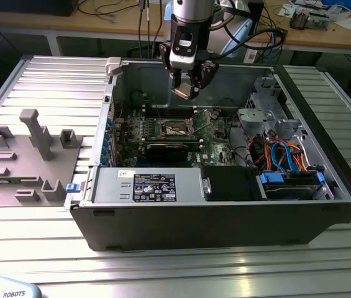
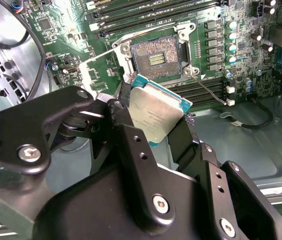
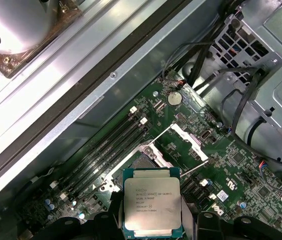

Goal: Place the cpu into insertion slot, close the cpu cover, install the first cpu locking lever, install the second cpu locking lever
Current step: 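Place the cpu into insertion slot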

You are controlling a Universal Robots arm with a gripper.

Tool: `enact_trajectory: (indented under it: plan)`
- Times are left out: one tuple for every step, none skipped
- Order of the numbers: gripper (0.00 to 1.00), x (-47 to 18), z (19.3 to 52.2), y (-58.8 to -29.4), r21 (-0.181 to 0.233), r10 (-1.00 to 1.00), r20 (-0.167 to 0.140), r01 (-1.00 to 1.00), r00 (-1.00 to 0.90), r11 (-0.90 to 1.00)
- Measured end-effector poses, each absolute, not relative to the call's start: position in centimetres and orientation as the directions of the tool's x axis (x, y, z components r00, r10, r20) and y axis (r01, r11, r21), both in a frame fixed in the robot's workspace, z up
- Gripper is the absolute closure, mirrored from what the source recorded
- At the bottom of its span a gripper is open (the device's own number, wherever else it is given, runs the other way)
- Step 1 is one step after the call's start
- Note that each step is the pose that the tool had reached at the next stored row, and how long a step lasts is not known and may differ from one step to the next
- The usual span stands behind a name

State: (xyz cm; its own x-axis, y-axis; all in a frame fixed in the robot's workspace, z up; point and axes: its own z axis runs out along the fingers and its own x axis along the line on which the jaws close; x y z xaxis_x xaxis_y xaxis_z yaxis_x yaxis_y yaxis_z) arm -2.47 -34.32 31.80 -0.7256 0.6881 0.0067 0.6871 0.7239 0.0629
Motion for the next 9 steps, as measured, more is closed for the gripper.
enact_trajectory:
  plan:
    - [0.46,-2.47,31.8,-34.32,0.063,0.689,0.007,0.688,-0.725,0.723]
    - [0.46,-2.47,31.8,-34.32,0.063,0.689,0.007,0.688,-0.725,0.723]
    - [0.46,-2.47,31.8,-34.32,0.063,0.691,0.007,0.689,-0.723,0.722]
    - [0.46,-2.47,31.8,-34.32,0.063,0.691,0.007,0.69,-0.723,0.721]
    - [0.46,-2.47,31.8,-34.32,0.063,0.691,0.007,0.69,-0.722,0.721]
    - [0.46,-2.47,31.8,-34.32,0.063,0.692,0.007,0.69,-0.722,0.721]
    - [0.46,-2.47,31.8,-34.32,0.063,0.692,0.007,0.691,-0.722,0.72]
    - [0.46,-2.47,31.8,-34.32,0.063,0.692,0.007,0.691,-0.722,0.72]
    - [0.46,-2.47,31.8,-34.32,0.063,0.692,0.007,0.691,-0.721,0.72]
